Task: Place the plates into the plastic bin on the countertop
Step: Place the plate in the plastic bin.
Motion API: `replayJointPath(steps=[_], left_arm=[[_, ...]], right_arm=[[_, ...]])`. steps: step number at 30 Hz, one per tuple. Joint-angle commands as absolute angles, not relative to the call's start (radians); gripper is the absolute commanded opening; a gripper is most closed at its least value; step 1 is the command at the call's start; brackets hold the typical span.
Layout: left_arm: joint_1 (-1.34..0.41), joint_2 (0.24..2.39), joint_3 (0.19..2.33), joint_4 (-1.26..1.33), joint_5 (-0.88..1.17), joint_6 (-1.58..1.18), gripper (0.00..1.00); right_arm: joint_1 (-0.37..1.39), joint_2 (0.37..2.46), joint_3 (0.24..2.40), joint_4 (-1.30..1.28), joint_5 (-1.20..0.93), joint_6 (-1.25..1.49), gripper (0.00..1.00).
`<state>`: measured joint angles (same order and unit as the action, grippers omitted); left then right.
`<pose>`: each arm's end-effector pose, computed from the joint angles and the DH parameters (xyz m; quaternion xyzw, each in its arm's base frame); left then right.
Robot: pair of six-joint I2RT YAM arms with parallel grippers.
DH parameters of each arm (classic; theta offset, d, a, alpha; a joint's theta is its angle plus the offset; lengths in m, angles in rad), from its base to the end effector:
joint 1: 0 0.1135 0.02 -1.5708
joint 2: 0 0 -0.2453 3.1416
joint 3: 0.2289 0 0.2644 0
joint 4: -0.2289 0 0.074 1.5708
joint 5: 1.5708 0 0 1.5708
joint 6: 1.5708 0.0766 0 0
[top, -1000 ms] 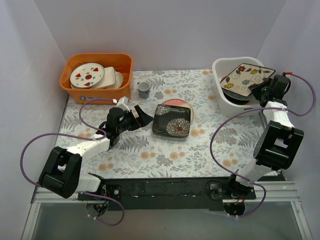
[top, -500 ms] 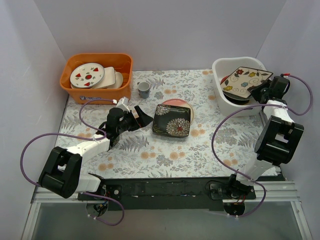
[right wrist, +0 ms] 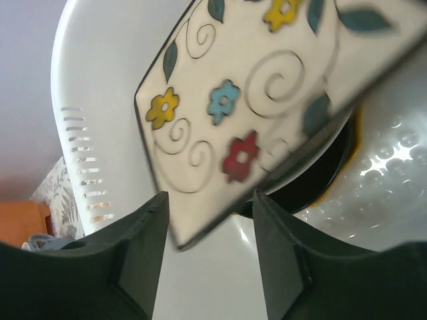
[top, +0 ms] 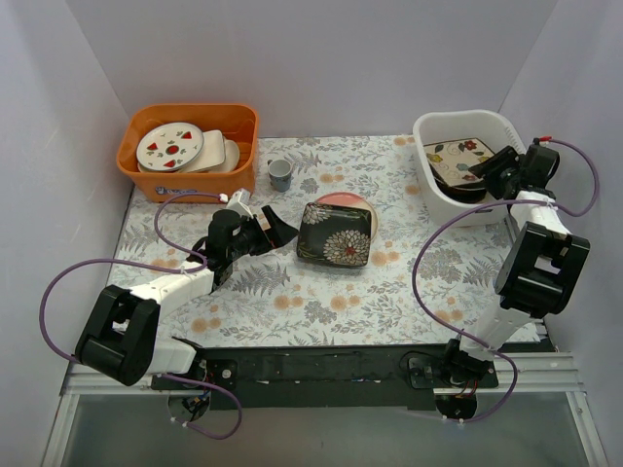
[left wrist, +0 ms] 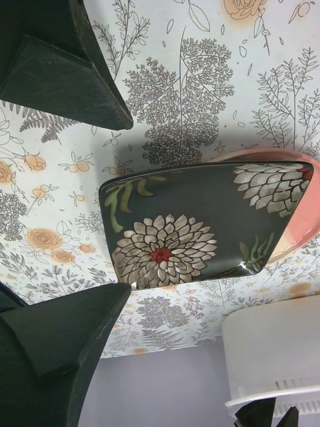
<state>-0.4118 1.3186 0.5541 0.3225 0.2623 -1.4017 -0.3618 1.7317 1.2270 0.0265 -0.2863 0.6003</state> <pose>0.2852 -0.1463 0.1528 -0.3363 0.7704 -0.4857 0.2398 0.4235 -0.1372 0.2158 0.3256 0.7840 0.1822 0.4961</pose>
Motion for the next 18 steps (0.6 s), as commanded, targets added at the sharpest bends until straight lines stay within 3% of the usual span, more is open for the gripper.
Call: replayJointPath(steps=[1,18], left_arm=[[-0.411,1.308,0.549,0.339,0.270,-1.396,0.98],[-0.411,1.354,0.557,0.347,0.285,-1.393,0.98]], right_arm=[[-0.364,1.701,1.246,0.069,-0.295,0.561,0.62],[-0.364,1.585,1.155,0.094,-0.314,0.551,0.67]])
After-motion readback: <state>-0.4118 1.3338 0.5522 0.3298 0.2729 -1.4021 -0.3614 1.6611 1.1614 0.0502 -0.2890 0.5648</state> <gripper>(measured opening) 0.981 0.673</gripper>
